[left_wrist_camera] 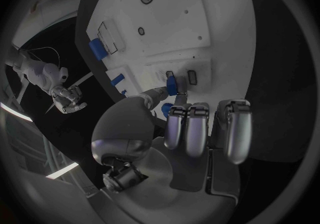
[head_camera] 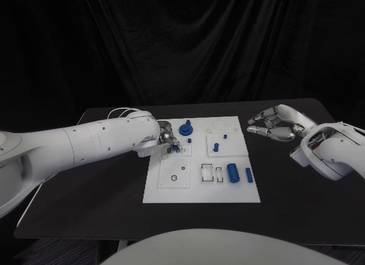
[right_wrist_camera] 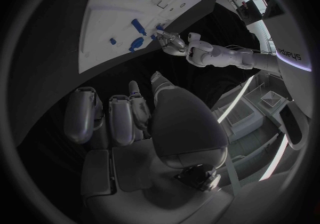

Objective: Assemble the parts on the task board

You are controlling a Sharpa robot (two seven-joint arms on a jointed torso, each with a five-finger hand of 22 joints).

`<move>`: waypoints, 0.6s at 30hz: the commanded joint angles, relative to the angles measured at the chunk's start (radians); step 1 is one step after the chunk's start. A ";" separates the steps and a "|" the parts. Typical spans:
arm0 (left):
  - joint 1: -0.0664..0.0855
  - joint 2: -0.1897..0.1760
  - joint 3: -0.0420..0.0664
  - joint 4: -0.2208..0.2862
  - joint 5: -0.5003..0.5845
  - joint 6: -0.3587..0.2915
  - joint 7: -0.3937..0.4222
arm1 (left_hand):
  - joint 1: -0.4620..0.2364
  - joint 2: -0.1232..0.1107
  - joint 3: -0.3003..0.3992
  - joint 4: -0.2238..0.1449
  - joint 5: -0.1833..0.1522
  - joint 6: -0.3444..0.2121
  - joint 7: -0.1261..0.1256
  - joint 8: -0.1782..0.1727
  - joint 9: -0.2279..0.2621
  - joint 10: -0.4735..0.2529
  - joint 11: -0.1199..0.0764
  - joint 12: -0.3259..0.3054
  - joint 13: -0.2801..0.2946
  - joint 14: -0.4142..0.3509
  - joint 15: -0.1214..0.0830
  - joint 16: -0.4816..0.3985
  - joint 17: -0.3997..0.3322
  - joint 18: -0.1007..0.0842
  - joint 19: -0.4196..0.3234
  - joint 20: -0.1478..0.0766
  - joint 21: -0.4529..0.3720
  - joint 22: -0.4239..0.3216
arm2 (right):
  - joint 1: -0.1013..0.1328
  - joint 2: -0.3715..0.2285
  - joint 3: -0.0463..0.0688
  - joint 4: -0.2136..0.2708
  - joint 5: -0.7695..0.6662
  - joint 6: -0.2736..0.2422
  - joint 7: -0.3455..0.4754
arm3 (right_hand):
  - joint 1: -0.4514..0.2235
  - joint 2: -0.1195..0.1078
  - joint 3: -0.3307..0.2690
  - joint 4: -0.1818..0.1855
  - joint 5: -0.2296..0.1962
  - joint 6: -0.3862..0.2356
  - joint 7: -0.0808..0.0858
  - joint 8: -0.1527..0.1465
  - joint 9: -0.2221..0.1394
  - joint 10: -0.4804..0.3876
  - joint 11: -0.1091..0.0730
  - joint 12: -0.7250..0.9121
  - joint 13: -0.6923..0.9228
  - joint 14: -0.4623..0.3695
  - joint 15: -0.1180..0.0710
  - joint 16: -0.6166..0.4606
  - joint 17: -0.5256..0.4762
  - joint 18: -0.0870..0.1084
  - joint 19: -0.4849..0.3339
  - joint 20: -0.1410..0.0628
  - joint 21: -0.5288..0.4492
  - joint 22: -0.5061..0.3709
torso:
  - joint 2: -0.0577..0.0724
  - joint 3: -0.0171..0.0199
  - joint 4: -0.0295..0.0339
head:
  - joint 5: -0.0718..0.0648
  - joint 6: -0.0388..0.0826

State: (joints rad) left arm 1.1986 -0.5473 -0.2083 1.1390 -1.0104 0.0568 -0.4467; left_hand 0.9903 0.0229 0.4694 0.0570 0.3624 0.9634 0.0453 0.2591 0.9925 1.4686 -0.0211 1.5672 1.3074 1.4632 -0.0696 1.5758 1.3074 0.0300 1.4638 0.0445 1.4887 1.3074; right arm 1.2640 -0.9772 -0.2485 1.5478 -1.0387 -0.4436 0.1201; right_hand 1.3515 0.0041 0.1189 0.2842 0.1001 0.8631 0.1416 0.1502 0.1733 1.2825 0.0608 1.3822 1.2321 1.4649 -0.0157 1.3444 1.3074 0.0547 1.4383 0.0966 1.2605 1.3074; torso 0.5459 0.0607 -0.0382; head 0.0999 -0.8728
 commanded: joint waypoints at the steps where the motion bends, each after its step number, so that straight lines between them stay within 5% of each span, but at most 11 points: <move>1: -0.008 0.000 -0.003 0.005 0.001 0.002 -0.005 | -0.007 0.002 0.002 0.005 0.001 0.001 0.006 -0.006 0.000 0.102 0.001 0.004 0.263 0.108 -0.001 -0.005 0.263 0.010 -0.005 -0.002 -0.005 0.127 | -0.003 -0.001 0.001 0.001 0.012 0.009 -0.018 | 0.000 0.008 0.002 -0.001 0.006 0.008 -0.001 0.002 -0.001 -0.001 -0.001 -0.003 0.000 0.016 0.005 -0.002 0.059 0.017 0.001 0.000 -0.002 0.168 | 0.000 -0.0002 -0.0006 | 0.002 0.000; 18: -0.020 -0.008 -0.003 0.023 0.001 -0.004 -0.003 | -0.007 0.003 0.003 0.006 0.002 0.001 0.007 -0.009 0.000 0.102 0.001 0.004 0.263 0.108 -0.001 -0.005 0.263 0.012 -0.012 -0.002 -0.011 0.118 | -0.003 0.001 0.001 -0.006 0.020 0.024 -0.027 | 0.000 0.009 0.002 -0.001 0.007 0.009 -0.001 0.003 -0.001 0.000 -0.002 -0.002 0.000 0.016 0.004 -0.003 0.058 0.017 0.000 0.000 -0.004 0.168 | 0.000 -0.0004 0.0002 | -0.003 0.000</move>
State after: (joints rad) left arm 1.1888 -0.5562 -0.2066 1.1590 -1.0107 0.0434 -0.4458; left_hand 0.9903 0.0228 0.4720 0.0597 0.3624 0.9633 0.0455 0.2555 0.9941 1.4686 -0.0210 1.5672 1.3074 1.4633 -0.0696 1.5758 1.3074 0.0299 1.4602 0.0409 1.4845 1.3074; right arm 1.2640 -0.9758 -0.2484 1.5425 -1.0238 -0.4301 0.1123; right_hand 1.3515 0.0040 0.1189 0.2842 0.1001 0.8666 0.1380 0.1502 0.1734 1.2826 0.0608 1.3822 1.2322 1.4649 -0.0157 1.3444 1.3073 0.0546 1.4384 0.0966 1.2605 1.3073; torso 0.5453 0.0603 -0.0379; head 0.0977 -0.8728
